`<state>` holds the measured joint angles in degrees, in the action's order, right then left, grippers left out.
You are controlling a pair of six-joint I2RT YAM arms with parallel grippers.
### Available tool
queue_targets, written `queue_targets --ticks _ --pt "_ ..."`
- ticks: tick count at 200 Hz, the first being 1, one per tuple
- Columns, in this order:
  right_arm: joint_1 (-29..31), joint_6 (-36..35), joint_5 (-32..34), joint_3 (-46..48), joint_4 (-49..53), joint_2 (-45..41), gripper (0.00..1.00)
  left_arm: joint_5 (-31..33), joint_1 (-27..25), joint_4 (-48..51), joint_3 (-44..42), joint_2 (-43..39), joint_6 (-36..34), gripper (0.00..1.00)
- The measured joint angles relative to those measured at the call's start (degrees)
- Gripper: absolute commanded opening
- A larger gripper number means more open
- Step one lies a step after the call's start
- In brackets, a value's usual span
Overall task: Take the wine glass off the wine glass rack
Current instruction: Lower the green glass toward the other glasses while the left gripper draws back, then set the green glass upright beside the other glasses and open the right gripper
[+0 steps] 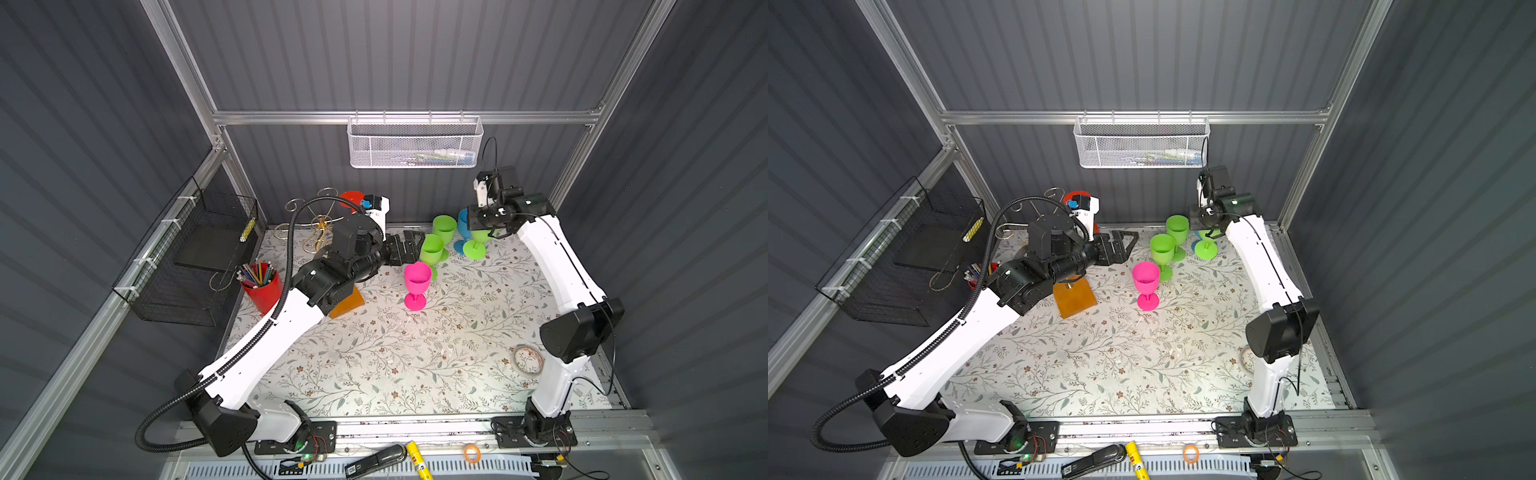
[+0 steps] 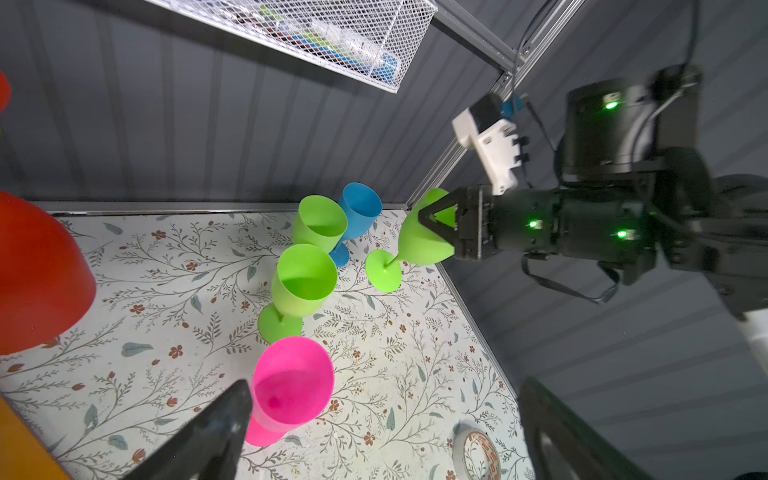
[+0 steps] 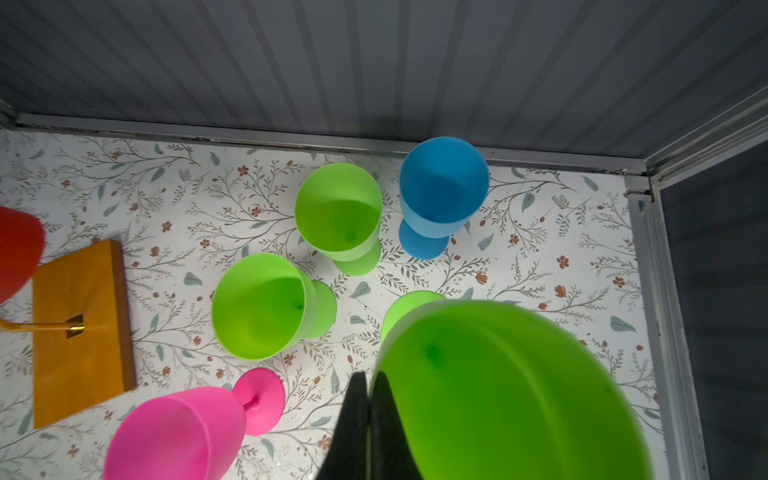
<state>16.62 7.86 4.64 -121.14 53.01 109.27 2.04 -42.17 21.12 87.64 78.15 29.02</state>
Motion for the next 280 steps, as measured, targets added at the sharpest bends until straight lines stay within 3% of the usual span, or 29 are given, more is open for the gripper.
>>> queue_targets --ticks 119,196,230,280 --pt "-0.1 1.1 0.7 11.3 -12.7 4.9 0.0 1.0 0.0 0.6 0.0 -1.0 -1.0 1.0" --pt "0.2 2.6 -0.2 13.8 -17.1 7.8 0.01 1.6 0.0 0.8 0.0 -1.9 -1.0 1.0" --pt "1.2 2.1 0.5 13.2 -17.9 9.2 0.13 2.1 0.0 0.8 0.0 -2.1 -1.0 1.0" --pt "2.4 0.8 2.4 12.0 -16.7 10.6 0.46 2.5 0.0 0.8 0.0 -2.5 -1.0 1.0"
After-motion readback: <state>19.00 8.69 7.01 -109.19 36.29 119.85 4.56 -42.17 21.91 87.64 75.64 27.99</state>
